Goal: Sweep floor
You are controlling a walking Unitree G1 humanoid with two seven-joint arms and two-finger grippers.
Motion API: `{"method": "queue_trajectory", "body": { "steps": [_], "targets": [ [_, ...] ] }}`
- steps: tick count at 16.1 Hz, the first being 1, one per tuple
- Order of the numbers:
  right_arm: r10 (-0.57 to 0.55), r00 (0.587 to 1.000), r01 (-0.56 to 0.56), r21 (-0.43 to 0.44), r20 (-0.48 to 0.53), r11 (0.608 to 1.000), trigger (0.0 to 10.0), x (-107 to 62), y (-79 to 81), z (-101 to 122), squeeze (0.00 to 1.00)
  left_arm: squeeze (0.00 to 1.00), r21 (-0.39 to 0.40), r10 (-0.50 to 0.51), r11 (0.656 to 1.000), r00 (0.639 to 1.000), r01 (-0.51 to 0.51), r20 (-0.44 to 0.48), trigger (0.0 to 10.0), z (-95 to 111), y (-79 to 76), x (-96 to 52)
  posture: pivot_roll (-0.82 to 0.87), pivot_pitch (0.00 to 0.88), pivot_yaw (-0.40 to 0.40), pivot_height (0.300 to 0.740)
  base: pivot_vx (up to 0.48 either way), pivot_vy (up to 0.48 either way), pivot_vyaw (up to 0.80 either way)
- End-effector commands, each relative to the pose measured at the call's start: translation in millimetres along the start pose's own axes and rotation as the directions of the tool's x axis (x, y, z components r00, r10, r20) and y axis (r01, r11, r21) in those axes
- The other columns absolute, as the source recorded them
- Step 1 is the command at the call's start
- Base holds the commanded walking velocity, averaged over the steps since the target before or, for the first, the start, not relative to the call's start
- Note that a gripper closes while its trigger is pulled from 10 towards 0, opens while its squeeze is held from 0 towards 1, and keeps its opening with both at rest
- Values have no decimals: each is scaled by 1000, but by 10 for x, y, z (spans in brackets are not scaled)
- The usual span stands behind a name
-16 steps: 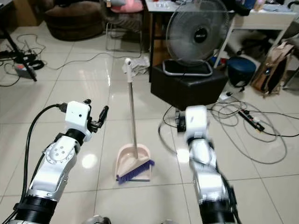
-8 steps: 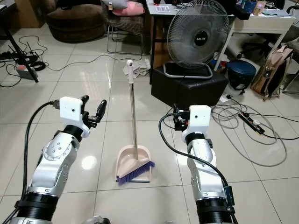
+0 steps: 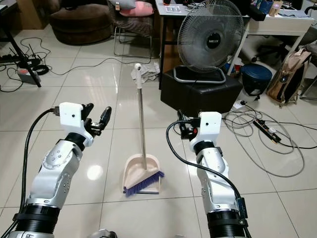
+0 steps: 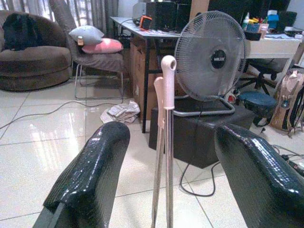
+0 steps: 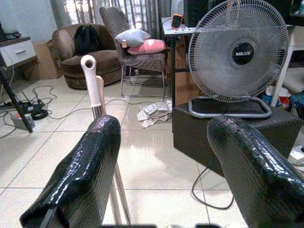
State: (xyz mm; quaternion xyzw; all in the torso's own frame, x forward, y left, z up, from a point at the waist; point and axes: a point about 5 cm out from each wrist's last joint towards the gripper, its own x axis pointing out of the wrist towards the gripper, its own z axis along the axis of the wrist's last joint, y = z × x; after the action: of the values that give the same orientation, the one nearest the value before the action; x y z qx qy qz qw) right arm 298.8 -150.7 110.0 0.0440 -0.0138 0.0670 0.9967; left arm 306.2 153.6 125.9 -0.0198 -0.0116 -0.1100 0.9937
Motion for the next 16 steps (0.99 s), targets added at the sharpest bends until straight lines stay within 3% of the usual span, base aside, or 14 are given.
{"method": "queue_trajectory", "body": {
  "steps": [1,5,11,16],
  "targets": [
    [8,1000,-8,-11,12,1000,10000,12,-6,25,0,0,-8,-13,1000,999,13,35,10000,106,-10,32,-29,30,3,740,0,0,0],
    [34,999,-32,-97,13,995,10000,16,23,34,0,0,107,-32,994,997,26,63,10000,158,-20,48,-31,28,1,740,0,0,0],
    [40,999,-37,-129,19,991,10000,39,23,52,0,0,94,-12,996,998,7,58,10000,128,18,18,-29,28,-8,740,311,0,623],
    [20,1000,-18,-109,18,994,10000,46,-11,55,0,0,94,-13,996,998,8,57,10000,119,13,13,-31,30,-9,740,331,0,0]
  ]
}}
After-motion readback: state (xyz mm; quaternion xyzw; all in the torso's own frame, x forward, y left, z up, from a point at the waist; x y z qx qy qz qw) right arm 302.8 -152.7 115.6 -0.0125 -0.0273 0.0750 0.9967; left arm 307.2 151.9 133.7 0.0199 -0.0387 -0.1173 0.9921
